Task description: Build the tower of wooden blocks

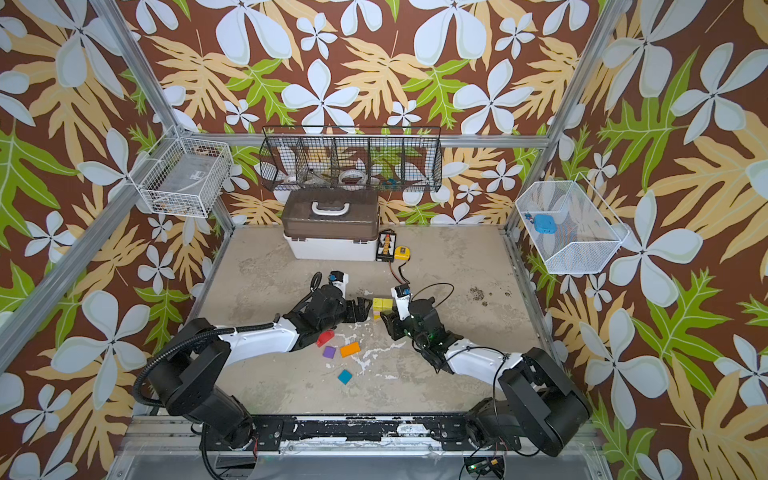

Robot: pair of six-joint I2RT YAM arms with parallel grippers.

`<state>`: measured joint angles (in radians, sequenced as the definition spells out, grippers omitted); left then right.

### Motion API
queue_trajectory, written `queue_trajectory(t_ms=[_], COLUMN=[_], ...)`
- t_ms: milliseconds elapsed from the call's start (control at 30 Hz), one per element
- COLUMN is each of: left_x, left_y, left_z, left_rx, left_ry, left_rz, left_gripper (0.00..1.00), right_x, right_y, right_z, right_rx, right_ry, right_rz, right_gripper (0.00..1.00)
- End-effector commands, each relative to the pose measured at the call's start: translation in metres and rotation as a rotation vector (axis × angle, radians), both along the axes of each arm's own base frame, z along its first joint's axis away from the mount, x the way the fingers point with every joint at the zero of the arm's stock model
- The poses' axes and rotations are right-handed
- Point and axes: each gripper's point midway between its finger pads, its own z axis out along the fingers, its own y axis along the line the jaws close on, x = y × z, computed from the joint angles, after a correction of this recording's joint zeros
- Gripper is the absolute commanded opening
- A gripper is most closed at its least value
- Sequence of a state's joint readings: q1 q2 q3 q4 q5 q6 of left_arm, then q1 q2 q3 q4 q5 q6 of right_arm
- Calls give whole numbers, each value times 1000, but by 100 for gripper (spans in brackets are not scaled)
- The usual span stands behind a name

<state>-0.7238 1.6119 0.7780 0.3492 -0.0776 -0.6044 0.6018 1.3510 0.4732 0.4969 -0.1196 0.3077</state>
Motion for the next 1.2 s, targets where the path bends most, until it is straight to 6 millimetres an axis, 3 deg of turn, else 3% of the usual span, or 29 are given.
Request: queue_trajectory(t_ms=[0, 500, 700, 833, 967, 1167], left_x=[3, 2, 2, -9, -27, -58], left_y=[-4, 0, 15, 44, 93, 185], left_z=[6, 9, 31, 63, 80, 66], left_rx=[-27, -25, -5, -19, -12, 121], left_ry=[-13, -23, -66, -150, -241, -319], left_rz=[0, 12, 62, 136, 273, 547], left_gripper=[92, 92, 92, 92, 94, 100], right_x=[6, 3, -4, -16, -36, -71], right_y=[-9, -15, -21, -24, -8, 29], right_z=[5, 11, 29, 43, 56, 53], right_rx=[-14, -3, 35, 60, 49, 33], right_ry=[-24, -41, -80, -129, -179, -159], right_rz=[-60, -82, -92, -100, -69, -10], right_gripper=[49, 51, 54, 58, 60, 66])
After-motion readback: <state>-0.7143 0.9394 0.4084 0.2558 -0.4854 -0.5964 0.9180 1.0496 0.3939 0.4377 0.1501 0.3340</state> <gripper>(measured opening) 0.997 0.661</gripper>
